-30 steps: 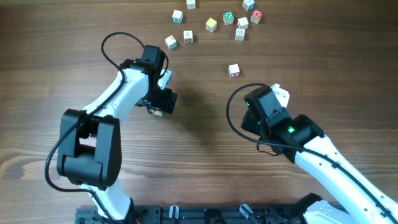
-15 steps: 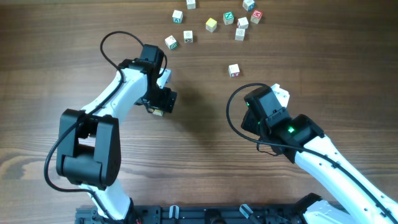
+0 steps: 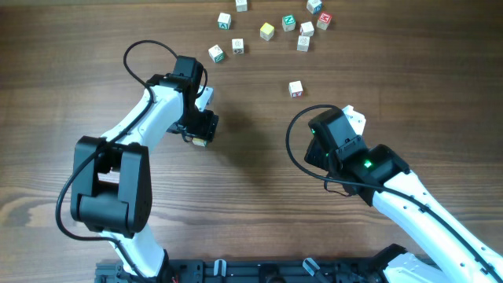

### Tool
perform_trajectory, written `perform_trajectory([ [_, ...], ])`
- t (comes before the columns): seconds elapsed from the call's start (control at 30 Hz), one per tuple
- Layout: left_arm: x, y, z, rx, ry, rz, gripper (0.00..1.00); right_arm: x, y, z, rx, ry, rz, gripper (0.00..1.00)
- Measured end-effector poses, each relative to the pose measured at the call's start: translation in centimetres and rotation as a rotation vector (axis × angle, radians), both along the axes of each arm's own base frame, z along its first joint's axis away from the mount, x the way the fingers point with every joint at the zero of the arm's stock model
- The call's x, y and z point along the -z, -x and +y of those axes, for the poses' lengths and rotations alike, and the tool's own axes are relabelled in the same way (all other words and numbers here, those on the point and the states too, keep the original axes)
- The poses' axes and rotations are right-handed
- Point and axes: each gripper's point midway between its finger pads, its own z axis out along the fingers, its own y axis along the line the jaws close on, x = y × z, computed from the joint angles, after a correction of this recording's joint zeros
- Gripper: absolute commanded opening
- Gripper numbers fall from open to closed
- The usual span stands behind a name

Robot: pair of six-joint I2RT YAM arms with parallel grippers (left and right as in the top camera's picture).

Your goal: Form a tower

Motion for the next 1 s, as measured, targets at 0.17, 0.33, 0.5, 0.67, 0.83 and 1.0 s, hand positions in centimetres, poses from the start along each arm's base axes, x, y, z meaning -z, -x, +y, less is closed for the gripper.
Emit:
perform_trajectory([
  [0.17, 0.0, 0.0, 0.0, 0.003, 0.0, 0.0, 0.62, 0.0, 0.0, 0.0, 0.0, 0.0, 0.0, 0.1],
  [0.33, 0.0, 0.01, 0.0, 0.006, 0.0, 0.0, 0.47, 0.0, 0.0, -0.01, 0.0, 0.0, 0.0, 0.1],
  [0.5, 0.0, 0.05, 0.01, 0.003, -0.001, 0.002, 0.43, 0.0, 0.0, 0.0, 0.0, 0.0, 0.0, 0.1],
  [0.67, 0.01, 0.19, 0.04, 0.003, -0.002, 0.008, 0.33, 0.0, 0.0, 0.0, 0.0, 0.0, 0.0, 0.1],
  [0.83, 0.02, 0.28, 0.05, 0.003, -0.002, 0.012, 0.27, -0.01, -0.02, 0.01, 0.0, 0.0, -0.001, 0.1],
  [1.0, 0.01, 0.27, 0.04, -0.001, -0.001, 0.011, 0.28, -0.03, -0.06, 0.03, 0.0, -0.001, -0.003, 0.1],
])
